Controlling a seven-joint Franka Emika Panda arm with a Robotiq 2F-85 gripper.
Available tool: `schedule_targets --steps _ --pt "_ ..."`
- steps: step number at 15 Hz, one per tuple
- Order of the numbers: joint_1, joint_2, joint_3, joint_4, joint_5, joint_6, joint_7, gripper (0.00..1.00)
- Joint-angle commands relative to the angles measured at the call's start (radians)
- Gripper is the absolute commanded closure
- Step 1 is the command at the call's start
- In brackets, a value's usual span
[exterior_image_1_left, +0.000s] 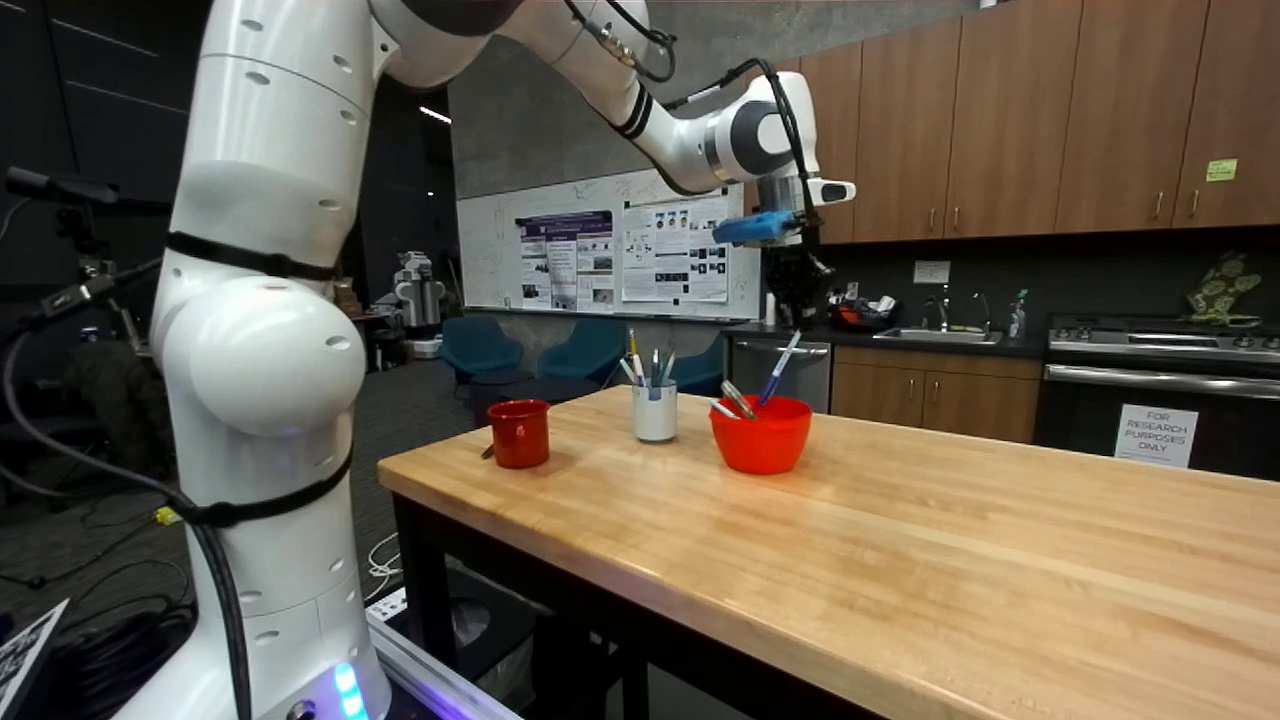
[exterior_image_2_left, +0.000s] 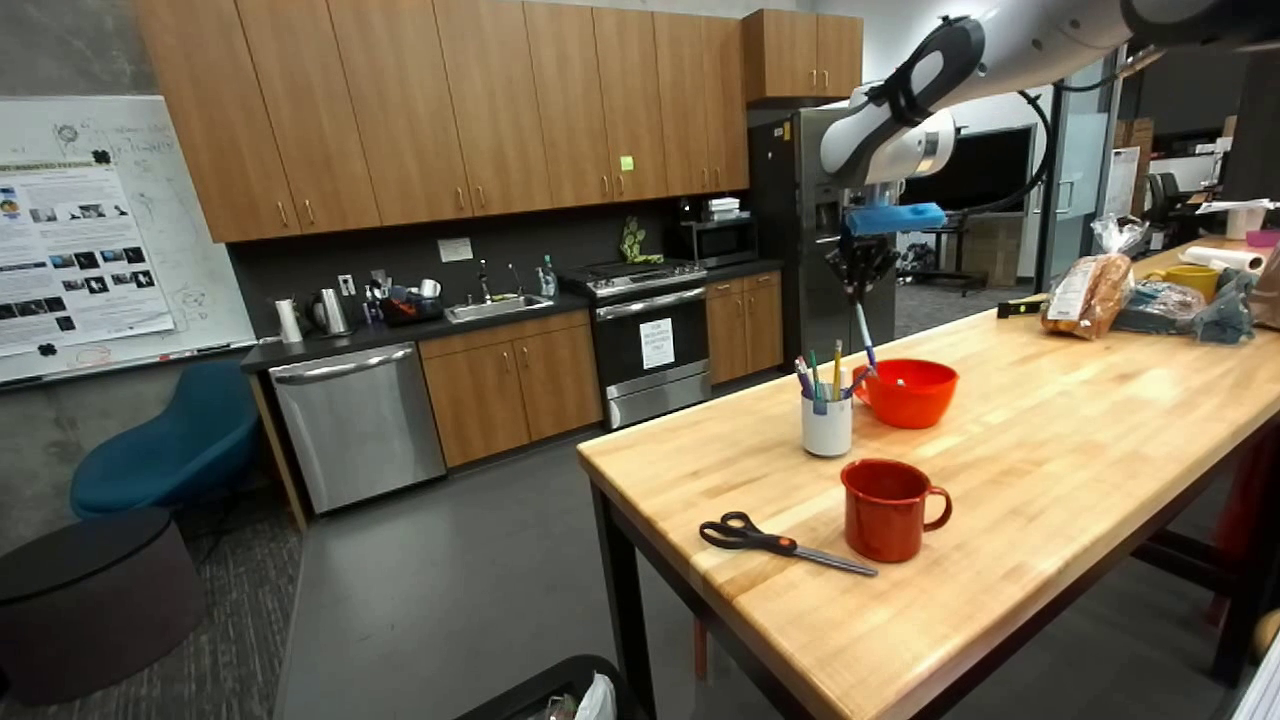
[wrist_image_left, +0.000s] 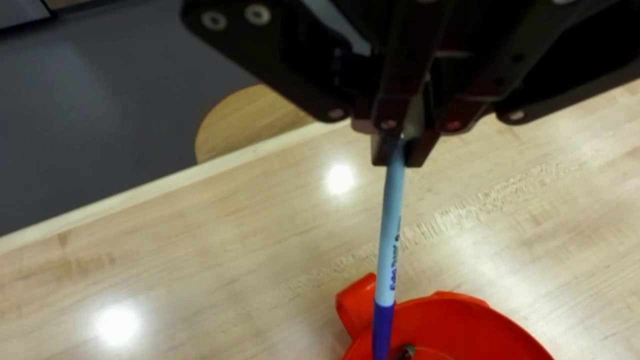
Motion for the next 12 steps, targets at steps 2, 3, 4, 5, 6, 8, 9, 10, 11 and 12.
schedule_targets --steps 2,3,4,5,6,8,9,10,11,12 --pt "0.022 -0.182 0.015 -0.182 0.037 0.138 -0.009 0.97" --pt "0.028 -0.216 0.019 -0.217 0.047 0.159 -0.012 0.97" --pt "0.033 -0.245 0.022 -0.246 0.055 0.173 -0.016 0.97" --pt "0.037 -0.275 0.026 -0.277 0.068 0.181 -0.016 0.97" --pt "0.042 -0.305 0.03 -0.309 0.078 0.189 -0.017 0.97" --pt "0.05 -0.367 0.037 -0.372 0.105 0.197 -0.023 0.97" --pt "0.055 -0.395 0.039 -0.4 0.124 0.201 -0.029 0.97" --pt "0.061 -0.42 0.04 -0.427 0.141 0.205 -0.038 0.97" --pt "0.069 -0.443 0.041 -0.453 0.171 0.215 -0.057 0.97" --pt "0.077 -0.464 0.041 -0.477 0.198 0.219 -0.079 0.97"
